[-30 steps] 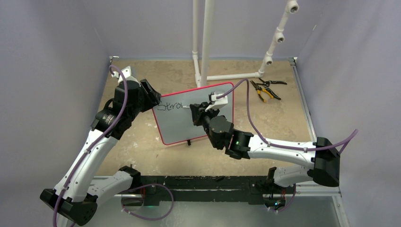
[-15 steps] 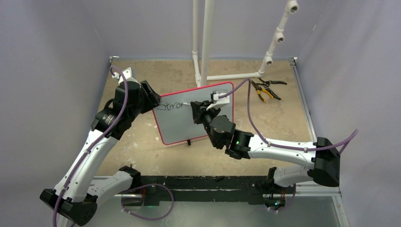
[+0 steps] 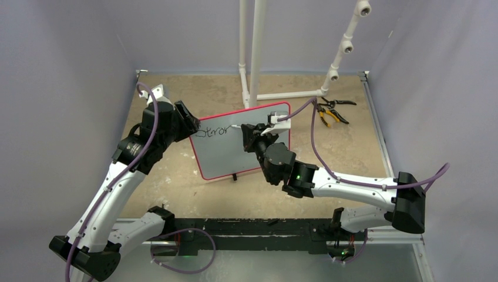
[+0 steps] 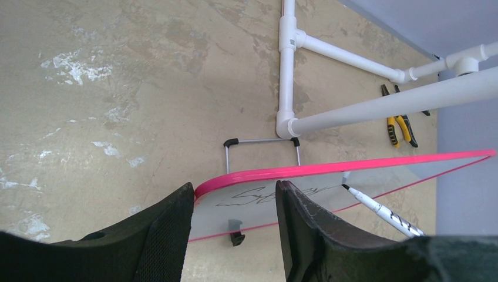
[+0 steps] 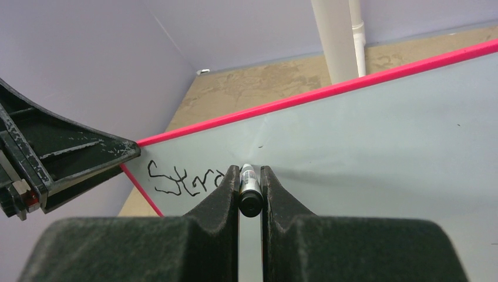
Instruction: Write a sentence on the whiteboard
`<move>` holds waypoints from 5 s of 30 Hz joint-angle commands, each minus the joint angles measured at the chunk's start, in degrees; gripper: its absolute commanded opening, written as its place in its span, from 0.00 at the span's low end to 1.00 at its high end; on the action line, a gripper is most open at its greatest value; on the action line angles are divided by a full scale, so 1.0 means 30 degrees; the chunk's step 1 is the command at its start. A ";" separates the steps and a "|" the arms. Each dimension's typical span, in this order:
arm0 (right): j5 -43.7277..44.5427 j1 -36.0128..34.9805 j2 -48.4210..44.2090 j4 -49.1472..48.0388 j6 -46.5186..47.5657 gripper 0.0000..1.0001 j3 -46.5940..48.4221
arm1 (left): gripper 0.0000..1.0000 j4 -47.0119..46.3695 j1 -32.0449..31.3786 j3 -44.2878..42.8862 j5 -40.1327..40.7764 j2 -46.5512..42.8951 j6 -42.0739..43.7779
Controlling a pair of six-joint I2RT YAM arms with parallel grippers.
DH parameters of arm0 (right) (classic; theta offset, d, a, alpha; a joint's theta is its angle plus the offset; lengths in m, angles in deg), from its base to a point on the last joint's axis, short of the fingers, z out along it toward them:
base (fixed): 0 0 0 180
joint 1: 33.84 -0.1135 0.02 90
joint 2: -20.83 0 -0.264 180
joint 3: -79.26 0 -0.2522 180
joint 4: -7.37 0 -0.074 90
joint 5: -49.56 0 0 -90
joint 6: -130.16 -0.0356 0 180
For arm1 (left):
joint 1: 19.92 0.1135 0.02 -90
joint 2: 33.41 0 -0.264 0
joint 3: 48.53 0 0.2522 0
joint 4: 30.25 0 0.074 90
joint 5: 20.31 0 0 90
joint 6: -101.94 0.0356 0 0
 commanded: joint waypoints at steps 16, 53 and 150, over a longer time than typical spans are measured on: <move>0.0080 0.0102 0.0074 0.1991 -0.1548 0.00 0.0221 | 0.52 0.0064 -0.0024 0.0256 -0.0499 -0.0570 -0.0325; 0.1053 0.0201 -0.1195 -0.0457 -0.0618 0.00 -0.0738 | 0.52 0.0044 -0.0024 0.0194 -0.0371 -0.0587 -0.0245; -0.1006 0.0395 0.0057 0.1135 -0.0494 0.00 -0.0422 | 0.52 -0.0387 -0.0024 0.0216 -0.0469 0.0029 -0.0115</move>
